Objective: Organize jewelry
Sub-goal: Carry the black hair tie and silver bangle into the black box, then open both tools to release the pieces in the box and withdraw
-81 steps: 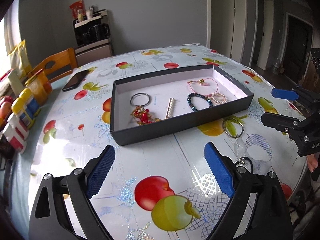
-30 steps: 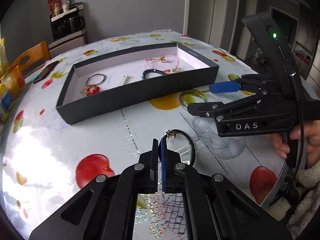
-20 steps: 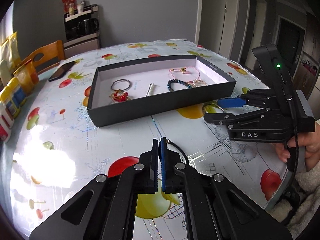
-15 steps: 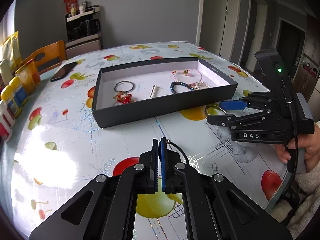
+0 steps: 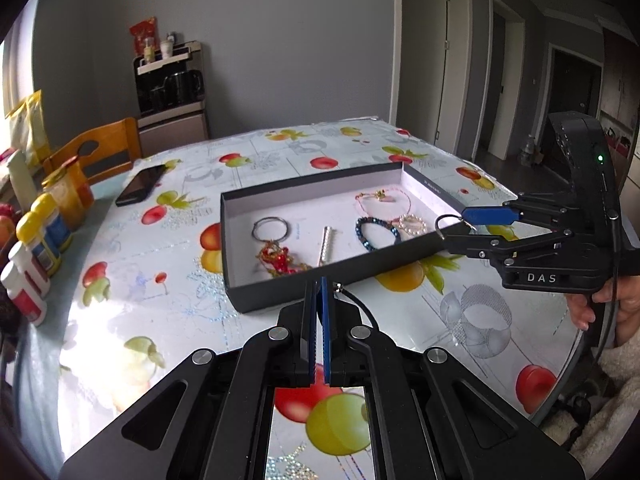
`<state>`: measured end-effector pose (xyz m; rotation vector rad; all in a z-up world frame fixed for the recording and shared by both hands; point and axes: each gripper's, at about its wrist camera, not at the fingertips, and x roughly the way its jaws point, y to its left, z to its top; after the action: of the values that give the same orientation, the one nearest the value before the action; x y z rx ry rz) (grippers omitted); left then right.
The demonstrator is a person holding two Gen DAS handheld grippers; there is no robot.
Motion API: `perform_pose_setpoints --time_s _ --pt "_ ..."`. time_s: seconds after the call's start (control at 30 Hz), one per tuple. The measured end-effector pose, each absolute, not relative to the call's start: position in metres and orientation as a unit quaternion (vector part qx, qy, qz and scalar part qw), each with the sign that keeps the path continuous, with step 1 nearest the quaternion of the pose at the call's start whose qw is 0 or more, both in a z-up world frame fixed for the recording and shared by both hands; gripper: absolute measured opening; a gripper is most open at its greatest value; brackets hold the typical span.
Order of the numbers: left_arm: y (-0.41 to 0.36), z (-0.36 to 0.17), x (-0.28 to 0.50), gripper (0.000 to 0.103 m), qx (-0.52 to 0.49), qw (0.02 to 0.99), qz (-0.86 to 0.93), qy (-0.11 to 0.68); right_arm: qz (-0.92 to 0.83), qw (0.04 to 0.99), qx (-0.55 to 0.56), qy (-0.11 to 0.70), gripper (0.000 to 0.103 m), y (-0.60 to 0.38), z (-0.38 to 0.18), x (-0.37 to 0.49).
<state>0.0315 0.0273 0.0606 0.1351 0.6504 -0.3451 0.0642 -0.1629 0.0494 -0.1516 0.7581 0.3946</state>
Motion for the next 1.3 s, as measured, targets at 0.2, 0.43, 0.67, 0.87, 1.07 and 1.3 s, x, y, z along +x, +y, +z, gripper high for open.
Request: perform_pose_setpoints --time_s 0.2,0.43,0.67,0.87,1.07,1.3 --pt "0.031 0.075 0.071 0.002 0.058 0.931 -0.175 0.314 0.192 0.914 -0.05 0.354 0.048 -0.16 0.071 0.093" --pt "0.023 0.076 0.124 0.002 0.065 0.93 -0.17 0.319 0.182 0.921 -0.047 0.341 0.048 -0.145 0.077 0.127" --pt "0.011 0.056 0.163 0.002 0.06 0.922 -0.176 0.34 0.168 0.922 -0.034 0.347 0.048 -0.137 0.066 0.162" --pt "0.004 0.02 0.178 0.002 0.066 0.906 -0.179 0.378 0.171 0.908 -0.026 0.381 0.048 -0.127 0.046 0.192" --pt "0.007 0.005 0.184 0.002 0.072 0.897 -0.176 0.398 0.166 0.89 -0.039 0.424 0.048 -0.11 0.02 0.213" --pt "0.009 -0.001 0.186 0.003 0.076 0.895 -0.17 0.405 0.157 0.876 -0.057 0.452 0.048 -0.1 0.004 0.221"
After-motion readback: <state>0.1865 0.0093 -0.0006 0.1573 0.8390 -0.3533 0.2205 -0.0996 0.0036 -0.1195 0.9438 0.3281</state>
